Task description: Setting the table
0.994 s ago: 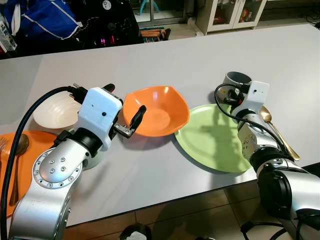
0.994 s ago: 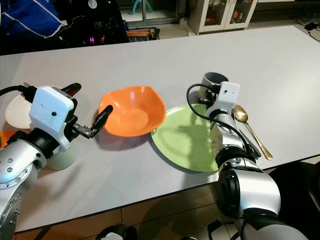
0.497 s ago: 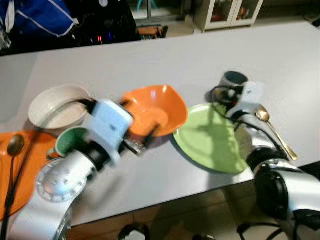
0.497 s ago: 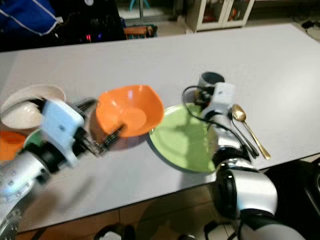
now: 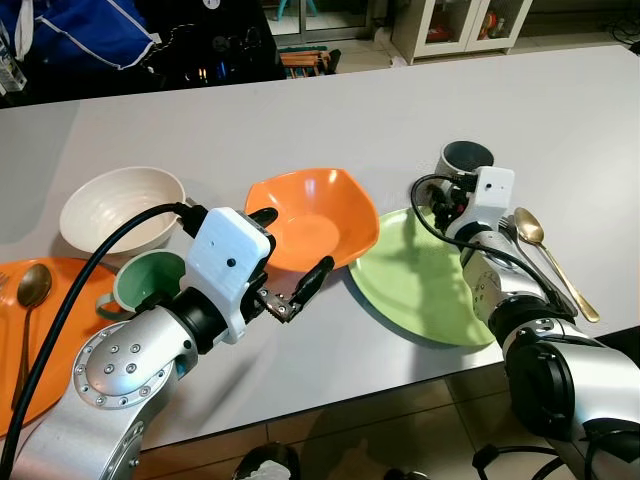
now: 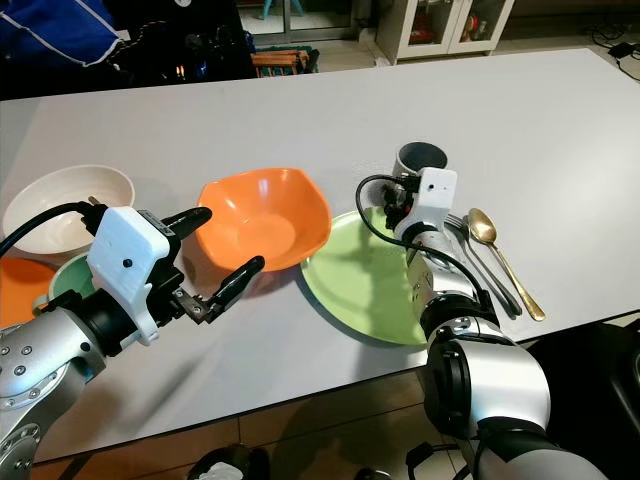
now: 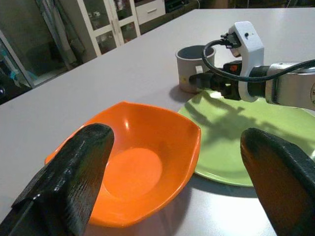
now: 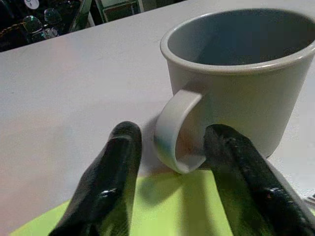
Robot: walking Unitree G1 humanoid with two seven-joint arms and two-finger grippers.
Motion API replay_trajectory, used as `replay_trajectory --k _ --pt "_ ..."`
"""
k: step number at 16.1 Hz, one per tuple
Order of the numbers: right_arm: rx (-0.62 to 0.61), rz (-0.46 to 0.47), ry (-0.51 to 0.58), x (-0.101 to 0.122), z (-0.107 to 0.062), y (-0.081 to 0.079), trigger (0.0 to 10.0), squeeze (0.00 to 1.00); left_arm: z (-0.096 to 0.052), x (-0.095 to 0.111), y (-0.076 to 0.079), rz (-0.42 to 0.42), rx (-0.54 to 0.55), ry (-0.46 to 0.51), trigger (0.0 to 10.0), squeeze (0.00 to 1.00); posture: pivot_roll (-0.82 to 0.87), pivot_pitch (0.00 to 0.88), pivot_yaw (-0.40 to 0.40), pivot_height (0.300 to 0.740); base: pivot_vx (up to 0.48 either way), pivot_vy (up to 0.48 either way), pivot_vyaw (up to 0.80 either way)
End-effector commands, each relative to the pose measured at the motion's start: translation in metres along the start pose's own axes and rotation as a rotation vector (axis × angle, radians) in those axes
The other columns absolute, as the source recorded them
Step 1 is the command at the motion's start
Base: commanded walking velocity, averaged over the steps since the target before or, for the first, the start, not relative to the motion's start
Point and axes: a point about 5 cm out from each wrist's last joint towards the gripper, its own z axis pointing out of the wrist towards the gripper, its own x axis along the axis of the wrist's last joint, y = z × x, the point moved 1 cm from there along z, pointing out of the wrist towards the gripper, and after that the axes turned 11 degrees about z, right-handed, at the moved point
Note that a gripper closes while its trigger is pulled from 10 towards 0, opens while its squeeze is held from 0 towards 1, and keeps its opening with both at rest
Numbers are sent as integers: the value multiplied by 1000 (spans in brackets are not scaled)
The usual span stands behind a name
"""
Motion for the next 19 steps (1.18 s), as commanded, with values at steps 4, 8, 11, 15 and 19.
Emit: replay_trajectory --k 4,8,11,15,19 --pt "-16 29 48 8 1 1 10000 0 1 4 -2 8 -5 17 10000 0 378 78 5 740 0 0 0" --pt "8 82 147 18 -1 2 10000 0 13 2 -3 2 -7 35 10000 0 332 43 4 740 0 0 0" --pt "106 141 304 27 -7 -6 10000 0 31 -10 -14 -54 99 33 10000 0 213 0 -1 740 0 0 0" --pt "145 127 427 26 -40 -16 10000 0 46 -42 -32 -8 252 -84 10000 0 84 0 -16 740 0 0 0" --pt "58 60 327 14 -96 -21 10000 0 58 -47 -41 4 313 -78 10000 0 15 0 -3 740 0 0 0"
